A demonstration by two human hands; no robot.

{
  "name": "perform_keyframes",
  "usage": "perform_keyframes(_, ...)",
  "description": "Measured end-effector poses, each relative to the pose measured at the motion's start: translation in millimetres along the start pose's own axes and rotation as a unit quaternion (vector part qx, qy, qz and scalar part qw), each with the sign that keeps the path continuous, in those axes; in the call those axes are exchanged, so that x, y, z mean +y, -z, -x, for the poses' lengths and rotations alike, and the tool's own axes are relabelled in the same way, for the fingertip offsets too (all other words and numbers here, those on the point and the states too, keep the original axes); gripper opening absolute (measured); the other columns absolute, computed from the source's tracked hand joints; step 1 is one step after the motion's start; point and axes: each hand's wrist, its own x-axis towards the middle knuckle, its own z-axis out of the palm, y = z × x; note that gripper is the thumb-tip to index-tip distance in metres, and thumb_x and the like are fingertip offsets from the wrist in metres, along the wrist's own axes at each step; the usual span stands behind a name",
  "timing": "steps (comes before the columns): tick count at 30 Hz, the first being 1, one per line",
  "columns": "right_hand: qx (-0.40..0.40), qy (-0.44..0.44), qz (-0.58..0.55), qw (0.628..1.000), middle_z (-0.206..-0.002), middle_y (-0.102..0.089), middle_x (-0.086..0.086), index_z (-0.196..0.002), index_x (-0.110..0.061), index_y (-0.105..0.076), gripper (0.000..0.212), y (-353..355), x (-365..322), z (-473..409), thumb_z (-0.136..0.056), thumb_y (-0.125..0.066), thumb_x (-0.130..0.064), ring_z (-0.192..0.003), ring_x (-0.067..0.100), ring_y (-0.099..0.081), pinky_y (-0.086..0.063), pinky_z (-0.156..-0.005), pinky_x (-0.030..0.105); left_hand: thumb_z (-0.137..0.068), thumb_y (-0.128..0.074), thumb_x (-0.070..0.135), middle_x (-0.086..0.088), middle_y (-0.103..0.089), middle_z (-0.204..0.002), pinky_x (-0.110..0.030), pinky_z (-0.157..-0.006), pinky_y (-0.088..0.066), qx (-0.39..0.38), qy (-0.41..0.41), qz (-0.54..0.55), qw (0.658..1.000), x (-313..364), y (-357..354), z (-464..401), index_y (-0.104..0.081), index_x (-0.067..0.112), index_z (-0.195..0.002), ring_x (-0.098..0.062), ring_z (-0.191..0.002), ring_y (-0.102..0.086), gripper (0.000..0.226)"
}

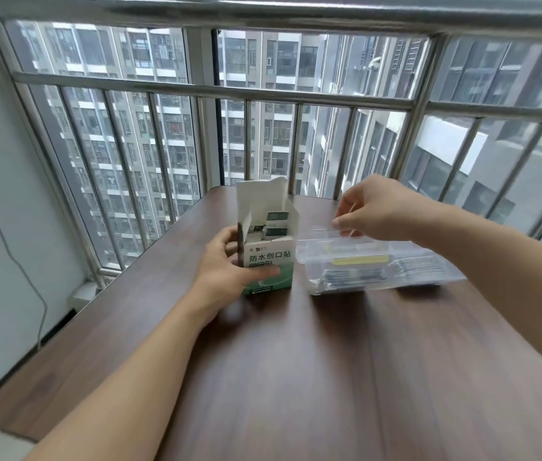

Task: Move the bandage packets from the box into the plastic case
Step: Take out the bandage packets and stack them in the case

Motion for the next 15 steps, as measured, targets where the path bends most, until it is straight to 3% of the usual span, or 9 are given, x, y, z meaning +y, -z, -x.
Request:
perform_keyframes(3,0.032,0.039,0.025,0.998,-0.079,-0.073,-0.002,-0.083,-0.015,-0.075,0.008,3,-4,5,-0.089,-0.074,-0.020,-0.077,0.012,-0.071,-0.053,-0.062,0.019,-0.042,-0.098,0.004,-0.011,-0.072,-0.110,-0.039,-0.082,-0.061,0.014,-0.012,-0.002,1.000,0,-2,5,-0.060,0.016,-0.115,-0.027,-0.097,-0.072,0.083)
perform_keyframes(6,0.095,0.157,0.003,0.983,-0.075,-0.072,-0.012,-0.082,-0.019,-0.079,0.002,3,-17,19,-0.084,-0.079,-0.020,-0.070,0.002,-0.068,-0.055,-0.063,0.015,-0.047,-0.096,-0.001,-0.002,-0.073,-0.103,-0.025,-0.074,-0.058,0.033,-0.032,-0.009,0.999,3,-4,10,-0.061,0.019,-0.109,-0.019,-0.094,-0.072,0.075)
perform_keyframes(8,0.077,0.244,-0.006,0.967,-0.076,-0.069,-0.023,-0.090,-0.025,-0.080,0.008,-6,-35,30,-0.086,-0.078,-0.019,-0.066,-0.005,-0.065,-0.051,-0.064,0.009,-0.047,-0.096,-0.002,0.001,-0.073,-0.101,-0.027,-0.075,-0.058,0.036,-0.038,-0.016,0.999,1,-3,11,-0.061,0.020,-0.108,-0.021,-0.095,-0.071,0.074)
perform_keyframes(10,0.061,0.289,0.071,0.953,-0.082,-0.063,-0.030,-0.107,-0.030,-0.077,0.020,-18,-49,31,-0.090,-0.073,-0.021,-0.063,-0.020,-0.054,-0.040,-0.069,0.002,-0.044,-0.098,0.003,0.001,-0.074,-0.100,-0.034,-0.081,-0.060,0.036,-0.044,-0.019,0.998,-1,-1,11,-0.062,0.021,-0.107,-0.024,-0.097,-0.071,0.076)
perform_keyframes(12,0.075,0.297,0.155,0.939,-0.103,-0.069,-0.024,-0.121,-0.032,-0.071,0.029,-25,-56,24,-0.093,-0.070,-0.025,-0.059,-0.020,-0.045,-0.037,-0.077,0.008,-0.039,-0.099,0.013,0.000,-0.074,-0.102,-0.040,-0.085,-0.059,0.036,-0.051,-0.018,0.998,-1,0,11,-0.062,0.024,-0.108,-0.026,-0.099,-0.070,0.078)
perform_keyframes(15,0.089,0.271,0.169,0.943,-0.123,-0.069,-0.014,-0.125,-0.032,-0.068,0.035,-24,-56,13,-0.091,-0.073,-0.026,-0.092,-0.001,-0.060,-0.045,-0.094,0.024,-0.040,-0.098,0.012,0.000,-0.074,-0.104,-0.036,-0.085,-0.059,0.027,-0.066,-0.018,0.997,0,0,13,-0.062,0.026,-0.108,-0.028,-0.102,-0.068,0.079)
